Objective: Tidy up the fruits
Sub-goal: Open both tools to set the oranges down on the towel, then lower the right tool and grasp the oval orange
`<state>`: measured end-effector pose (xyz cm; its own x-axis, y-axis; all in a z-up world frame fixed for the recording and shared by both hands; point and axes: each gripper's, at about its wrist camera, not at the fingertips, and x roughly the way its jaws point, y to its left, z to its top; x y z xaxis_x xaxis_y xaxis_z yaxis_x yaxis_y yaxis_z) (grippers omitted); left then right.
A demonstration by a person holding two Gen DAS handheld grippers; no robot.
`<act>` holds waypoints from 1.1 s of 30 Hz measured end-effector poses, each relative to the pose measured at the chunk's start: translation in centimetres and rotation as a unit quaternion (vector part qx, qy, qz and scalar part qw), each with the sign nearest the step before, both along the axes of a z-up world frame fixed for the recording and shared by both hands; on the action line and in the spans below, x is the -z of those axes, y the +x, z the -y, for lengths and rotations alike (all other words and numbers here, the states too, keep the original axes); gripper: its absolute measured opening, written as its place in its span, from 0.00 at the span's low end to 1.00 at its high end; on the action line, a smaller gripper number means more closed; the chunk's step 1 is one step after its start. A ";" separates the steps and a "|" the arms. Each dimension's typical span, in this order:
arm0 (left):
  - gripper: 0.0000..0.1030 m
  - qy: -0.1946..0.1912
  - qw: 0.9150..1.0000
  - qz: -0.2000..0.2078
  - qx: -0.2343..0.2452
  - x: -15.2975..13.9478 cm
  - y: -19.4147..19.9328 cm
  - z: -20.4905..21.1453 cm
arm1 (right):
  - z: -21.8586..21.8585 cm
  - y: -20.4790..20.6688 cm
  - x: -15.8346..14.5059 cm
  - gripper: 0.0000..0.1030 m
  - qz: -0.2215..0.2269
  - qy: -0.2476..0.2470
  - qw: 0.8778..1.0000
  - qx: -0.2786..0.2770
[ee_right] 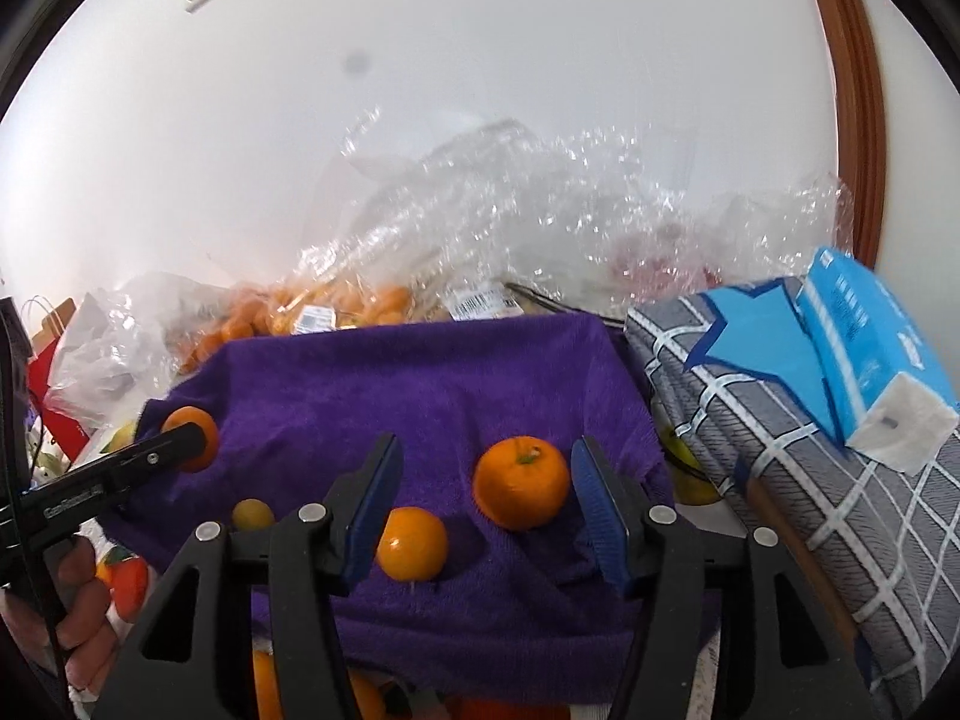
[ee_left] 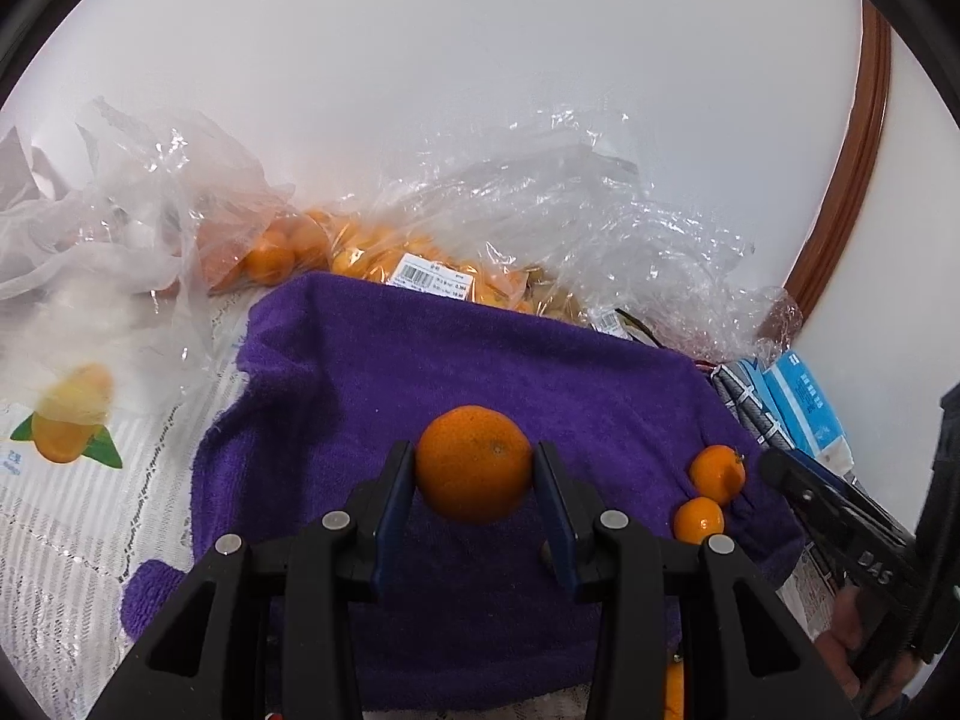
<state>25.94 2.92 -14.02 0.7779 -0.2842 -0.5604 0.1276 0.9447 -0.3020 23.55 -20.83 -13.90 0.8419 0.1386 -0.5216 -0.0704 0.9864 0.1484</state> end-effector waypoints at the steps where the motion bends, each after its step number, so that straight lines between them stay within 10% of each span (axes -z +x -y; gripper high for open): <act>1: 0.42 0.000 1.000 -0.001 0.001 0.0 -0.1 0.0 | 0.0 -0.4 -0.3 0.56 -0.001 0.003 1.000 0.002; 3: 0.55 -0.003 1.000 0.005 0.006 -0.2 -0.3 -0.1 | 0.1 -1.5 -1.0 0.56 -0.001 0.003 1.000 0.010; 12: 0.57 -0.003 0.999 0.032 -0.008 -0.9 -2.1 -0.7 | -1.4 -8.5 -2.9 0.58 0.000 -0.077 0.996 0.045; 33: 0.57 0.011 1.000 -0.004 -0.029 -0.3 -14.7 -5.8 | -3.8 -12.4 1.0 0.51 -0.072 -0.032 0.997 -0.014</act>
<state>11.22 8.74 -13.67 0.7877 -0.2267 -0.5728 0.0703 0.9568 -0.2820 11.11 -17.00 -14.85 0.7536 0.1233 -0.6456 -0.0806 0.9922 0.0954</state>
